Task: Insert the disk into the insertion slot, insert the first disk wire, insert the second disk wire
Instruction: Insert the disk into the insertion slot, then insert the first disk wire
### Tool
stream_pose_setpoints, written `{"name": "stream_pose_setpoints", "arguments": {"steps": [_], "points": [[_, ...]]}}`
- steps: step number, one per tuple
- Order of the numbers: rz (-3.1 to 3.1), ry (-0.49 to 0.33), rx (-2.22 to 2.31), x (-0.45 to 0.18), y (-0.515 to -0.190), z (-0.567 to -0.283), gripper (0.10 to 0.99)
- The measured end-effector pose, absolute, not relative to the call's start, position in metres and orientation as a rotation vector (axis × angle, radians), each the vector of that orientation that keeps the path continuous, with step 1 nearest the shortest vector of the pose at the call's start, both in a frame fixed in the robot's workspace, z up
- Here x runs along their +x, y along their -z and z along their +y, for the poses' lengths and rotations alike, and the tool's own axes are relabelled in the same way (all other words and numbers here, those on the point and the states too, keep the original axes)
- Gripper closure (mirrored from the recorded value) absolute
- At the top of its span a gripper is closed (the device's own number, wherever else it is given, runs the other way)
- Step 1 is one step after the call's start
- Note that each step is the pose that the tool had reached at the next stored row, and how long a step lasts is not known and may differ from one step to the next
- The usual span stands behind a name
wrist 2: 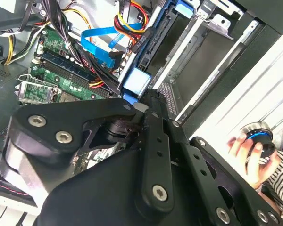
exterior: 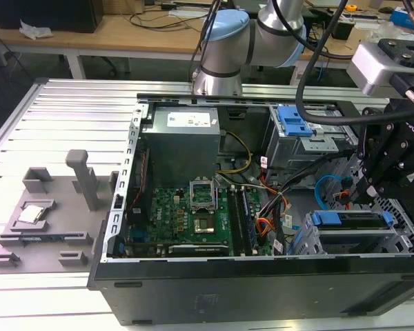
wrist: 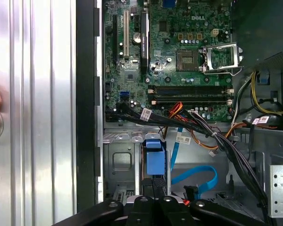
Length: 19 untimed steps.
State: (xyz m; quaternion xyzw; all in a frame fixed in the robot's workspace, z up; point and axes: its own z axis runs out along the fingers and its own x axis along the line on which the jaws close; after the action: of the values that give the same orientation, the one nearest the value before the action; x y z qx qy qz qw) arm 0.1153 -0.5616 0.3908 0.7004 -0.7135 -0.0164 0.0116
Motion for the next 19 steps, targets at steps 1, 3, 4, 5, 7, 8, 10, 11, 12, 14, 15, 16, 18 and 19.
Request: {"name": "stream_pose_setpoints", "arguments": {"steps": [1, 3, 4, 5, 7, 8, 10, 11, 12, 14, 15, 16, 18, 19], "points": [[-2.225, 0.051, 2.184, 0.115, -0.391, -0.562, 0.98], [-2.225, 0.051, 2.184, 0.115, -0.391, -0.562, 0.98], [-2.225, 0.051, 2.184, 0.116, -0.391, -0.562, 0.98], [-2.225, 0.051, 2.185, 0.116, -0.39, -0.562, 0.98], [-2.224, 0.053, 2.184, 0.13, -0.383, -0.561, 0.98], [-2.224, 0.053, 2.183, 0.135, -0.381, -0.559, 0.98], [-2.224, 0.053, 2.183, 0.141, -0.379, -0.554, 0.98], [-2.224, 0.053, 2.183, 0.143, -0.378, -0.549, 0.98], [-2.224, 0.054, 2.183, 0.146, -0.378, -0.545, 0.98], [-2.224, 0.053, 2.183, 0.15, -0.377, -0.538, 0.98], [-2.224, 0.054, 2.183, 0.152, -0.376, -0.537, 0.98], [-2.224, 0.054, 2.183, 0.152, -0.376, -0.537, 0.98], [-2.224, 0.053, 2.183, 0.152, -0.376, -0.537, 0.98], [-2.224, 0.053, 2.183, 0.152, -0.376, -0.537, 0.98]]}}
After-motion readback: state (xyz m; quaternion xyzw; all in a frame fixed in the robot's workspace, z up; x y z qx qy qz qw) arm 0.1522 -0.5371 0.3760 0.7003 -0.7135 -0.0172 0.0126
